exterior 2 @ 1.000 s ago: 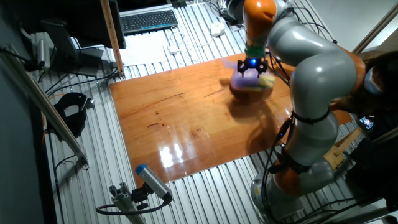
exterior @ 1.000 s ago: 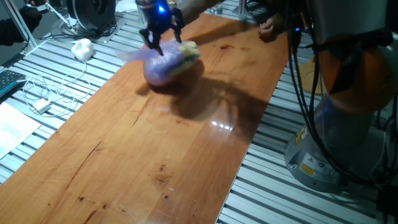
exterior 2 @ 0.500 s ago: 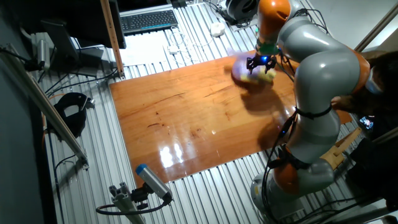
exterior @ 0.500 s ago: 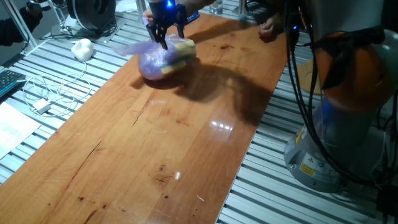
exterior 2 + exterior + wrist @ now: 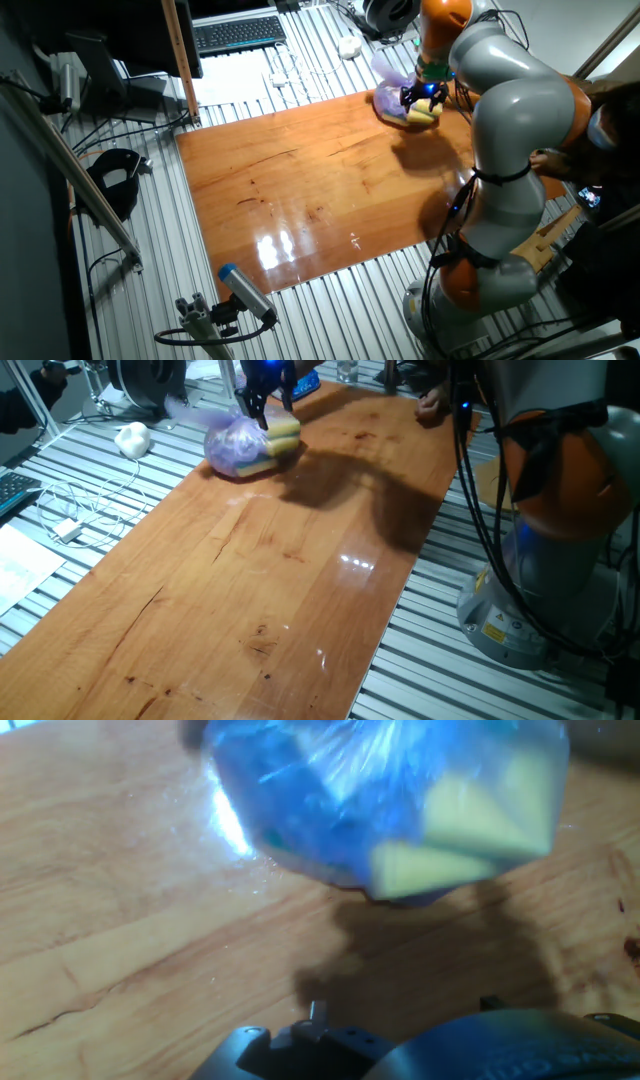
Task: Pick up a bag of things
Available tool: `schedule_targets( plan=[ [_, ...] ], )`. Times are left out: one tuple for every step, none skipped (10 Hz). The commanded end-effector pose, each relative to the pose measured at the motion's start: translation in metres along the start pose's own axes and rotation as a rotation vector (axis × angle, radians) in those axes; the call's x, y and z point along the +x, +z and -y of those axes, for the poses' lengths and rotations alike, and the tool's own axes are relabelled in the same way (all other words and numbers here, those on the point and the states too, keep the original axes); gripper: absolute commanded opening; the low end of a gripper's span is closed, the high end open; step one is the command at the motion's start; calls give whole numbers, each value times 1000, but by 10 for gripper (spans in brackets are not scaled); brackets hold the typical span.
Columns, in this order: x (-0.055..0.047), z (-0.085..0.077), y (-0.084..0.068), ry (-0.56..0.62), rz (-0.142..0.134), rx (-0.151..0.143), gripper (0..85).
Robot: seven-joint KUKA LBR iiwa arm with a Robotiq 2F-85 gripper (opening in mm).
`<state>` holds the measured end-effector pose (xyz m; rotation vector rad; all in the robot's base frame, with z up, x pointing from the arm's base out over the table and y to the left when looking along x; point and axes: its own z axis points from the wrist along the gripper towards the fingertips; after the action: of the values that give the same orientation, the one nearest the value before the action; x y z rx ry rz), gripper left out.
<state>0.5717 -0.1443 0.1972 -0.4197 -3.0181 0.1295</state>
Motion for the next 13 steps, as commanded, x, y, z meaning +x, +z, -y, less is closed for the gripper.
schedule_targets(
  plan=[
    [2,0,0,1,-1,0,680],
    [8,0,0,5,-5,-6,680],
    [16,-1,-1,15,-2,-7,680],
    [23,-3,-1,25,-2,-7,680],
    [30,-6,0,37,-1,-9,680],
    [38,-10,0,51,-2,-8,680],
    [45,-14,2,67,-1,-4,680],
    [52,-19,3,81,1,-1,680],
    [57,-22,6,95,3,-2,680],
    [59,-26,7,102,-6,-5,680],
    [60,-28,7,105,-11,-4,680],
    [59,-28,7,94,-4,16,680],
    [59,-25,8,84,3,24,680]
  ],
)
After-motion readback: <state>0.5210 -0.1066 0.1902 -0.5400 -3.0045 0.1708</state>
